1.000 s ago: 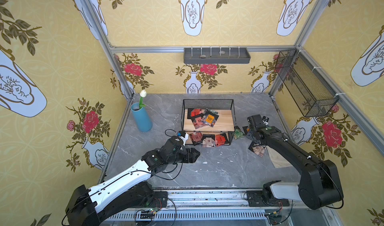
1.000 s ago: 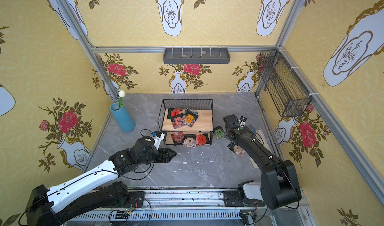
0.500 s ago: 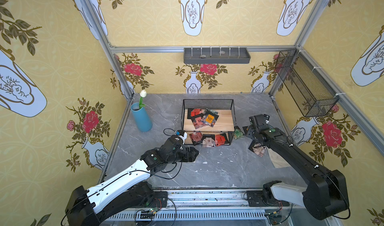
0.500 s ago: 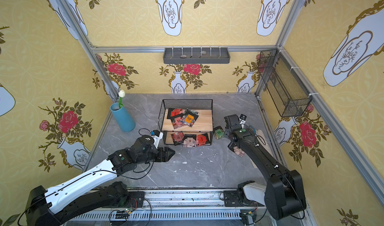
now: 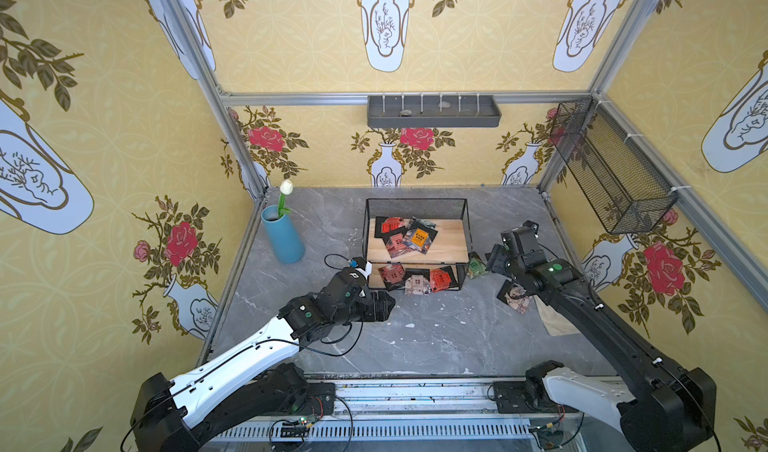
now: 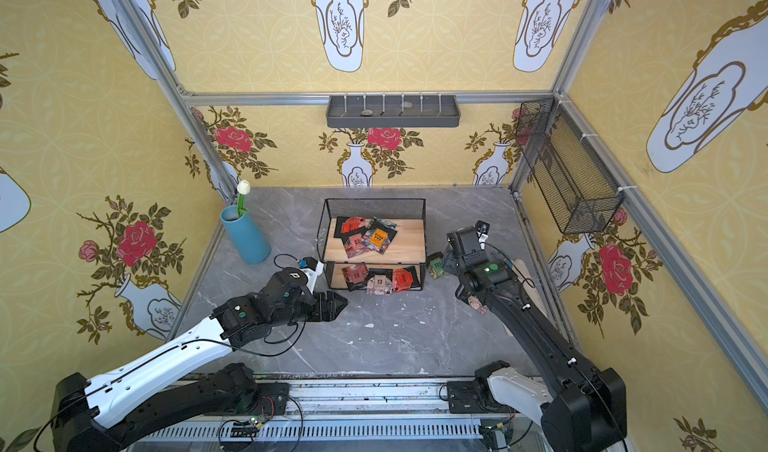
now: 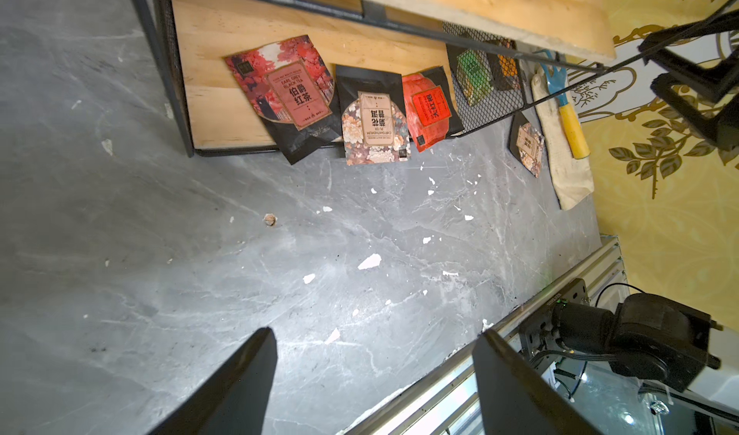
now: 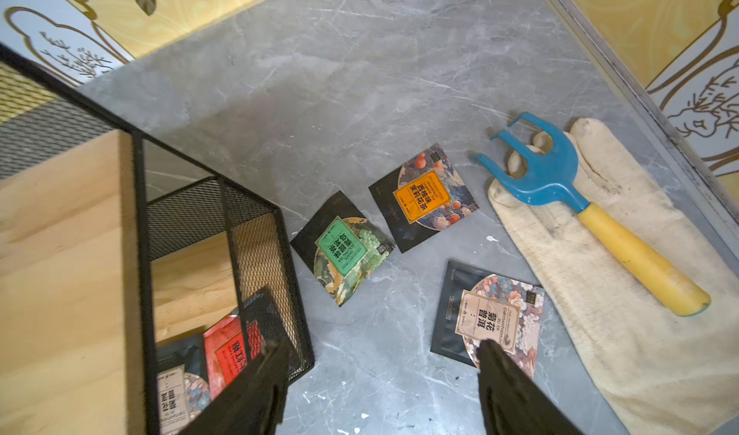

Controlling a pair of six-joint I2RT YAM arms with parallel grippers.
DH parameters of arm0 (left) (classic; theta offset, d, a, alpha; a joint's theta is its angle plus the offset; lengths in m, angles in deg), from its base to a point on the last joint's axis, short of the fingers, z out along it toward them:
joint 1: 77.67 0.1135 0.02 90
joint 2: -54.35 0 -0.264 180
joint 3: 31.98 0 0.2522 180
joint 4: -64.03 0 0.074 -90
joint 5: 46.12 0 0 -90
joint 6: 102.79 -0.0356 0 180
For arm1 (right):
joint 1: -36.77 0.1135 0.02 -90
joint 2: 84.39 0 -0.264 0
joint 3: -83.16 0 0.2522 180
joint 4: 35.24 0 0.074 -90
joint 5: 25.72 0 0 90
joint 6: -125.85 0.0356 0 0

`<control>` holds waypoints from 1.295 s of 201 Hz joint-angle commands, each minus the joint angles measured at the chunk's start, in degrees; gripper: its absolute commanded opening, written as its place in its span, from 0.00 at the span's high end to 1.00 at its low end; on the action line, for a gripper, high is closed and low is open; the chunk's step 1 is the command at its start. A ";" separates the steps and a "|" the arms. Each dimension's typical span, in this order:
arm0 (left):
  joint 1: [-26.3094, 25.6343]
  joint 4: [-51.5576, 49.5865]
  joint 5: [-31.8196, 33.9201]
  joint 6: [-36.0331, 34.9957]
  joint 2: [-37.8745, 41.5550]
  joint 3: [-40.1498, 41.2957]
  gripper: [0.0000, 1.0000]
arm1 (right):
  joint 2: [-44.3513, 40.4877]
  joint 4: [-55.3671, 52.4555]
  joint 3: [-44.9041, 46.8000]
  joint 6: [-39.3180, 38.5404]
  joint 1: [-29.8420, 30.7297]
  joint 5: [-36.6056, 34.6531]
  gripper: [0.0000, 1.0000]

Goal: Remove the tea bags from the shelf
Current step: Adjust the tea bag on the shelf.

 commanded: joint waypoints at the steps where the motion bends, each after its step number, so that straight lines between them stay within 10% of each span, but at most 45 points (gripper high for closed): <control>1: 0.34 -1.22 1.04 -1.44 0.21 -0.41 0.13 | -1.47 -1.03 -1.20 -2.28 2.08 -1.30 0.22; 133: 8.34 -5.58 -1.13 -3.17 7.50 1.04 0.13 | -0.55 0.19 -11.49 -16.53 28.71 -11.61 0.12; 260: 9.33 -4.86 -2.46 -1.72 9.72 3.41 0.13 | 18.88 0.74 -27.50 -19.03 25.88 1.47 0.08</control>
